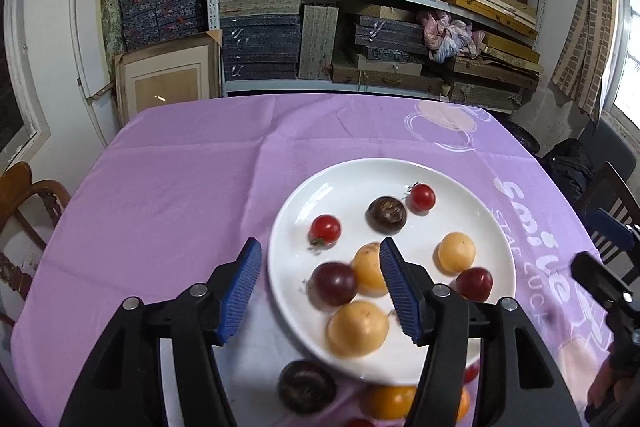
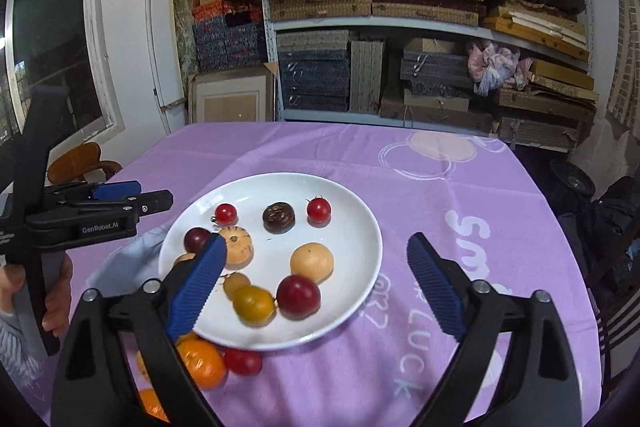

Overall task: Organize fruits
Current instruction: 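Lift both open tools away from the white plate, then move the left tool to the dark brown round fruit and close on it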

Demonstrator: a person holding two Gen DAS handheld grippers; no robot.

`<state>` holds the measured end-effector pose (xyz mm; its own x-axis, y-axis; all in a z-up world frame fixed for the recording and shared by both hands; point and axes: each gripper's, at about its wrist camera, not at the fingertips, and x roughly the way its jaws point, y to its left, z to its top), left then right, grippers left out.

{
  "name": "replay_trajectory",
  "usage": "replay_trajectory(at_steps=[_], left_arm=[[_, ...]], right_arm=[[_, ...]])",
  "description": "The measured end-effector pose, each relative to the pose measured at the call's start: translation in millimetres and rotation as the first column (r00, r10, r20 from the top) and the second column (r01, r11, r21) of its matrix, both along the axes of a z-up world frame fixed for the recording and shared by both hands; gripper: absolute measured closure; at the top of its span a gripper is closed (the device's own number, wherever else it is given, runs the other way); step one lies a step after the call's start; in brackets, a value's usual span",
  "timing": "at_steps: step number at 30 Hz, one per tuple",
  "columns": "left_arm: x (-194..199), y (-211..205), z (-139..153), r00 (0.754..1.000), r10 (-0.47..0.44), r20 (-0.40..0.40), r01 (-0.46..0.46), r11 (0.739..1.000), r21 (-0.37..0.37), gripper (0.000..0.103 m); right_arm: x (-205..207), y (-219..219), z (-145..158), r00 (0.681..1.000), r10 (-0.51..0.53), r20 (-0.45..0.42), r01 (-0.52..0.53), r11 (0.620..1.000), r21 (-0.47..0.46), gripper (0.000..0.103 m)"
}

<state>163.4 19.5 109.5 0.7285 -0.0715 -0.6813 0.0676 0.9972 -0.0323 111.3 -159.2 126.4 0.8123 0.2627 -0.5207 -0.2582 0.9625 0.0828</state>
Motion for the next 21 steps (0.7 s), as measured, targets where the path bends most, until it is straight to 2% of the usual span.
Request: replay_trajectory(at_steps=[4,8,12,16,21], left_arm=[[-48.2,15.0,-13.4,1.000,0.023,-0.020,-0.022,0.999,0.042,0.038],[-73.7,16.9,-36.1,0.999,0.047,-0.026,-0.044,0.995,0.091,0.038],[-72.9,19.6,-55.8,0.996,0.073,-0.056,-0.069,0.994,0.081,0.038],[-65.3,18.2,-65.9,0.995,0.074,-0.070,-0.070,0.996,0.057,0.038],[-57.4,8.5,-77.3,0.995,0.055,-0.080,-0.048,0.996,0.078,0.038]], right_arm=[[-57.8,-8.3,-9.4,1.000,-0.017,0.016,0.016,0.999,0.034,0.005],[-90.3,-15.5,-35.0,0.999,-0.040,0.004,0.039,0.994,0.099,0.004],[-91.9,-25.2,-53.8,0.998,-0.060,-0.036,0.063,0.993,0.100,0.004],[-82.6,-41.7,-61.2,0.993,-0.086,-0.082,0.098,0.982,0.164,0.004],[-75.4,-51.9,-67.2,0.988,-0.103,-0.117,0.125,0.973,0.193,0.004]])
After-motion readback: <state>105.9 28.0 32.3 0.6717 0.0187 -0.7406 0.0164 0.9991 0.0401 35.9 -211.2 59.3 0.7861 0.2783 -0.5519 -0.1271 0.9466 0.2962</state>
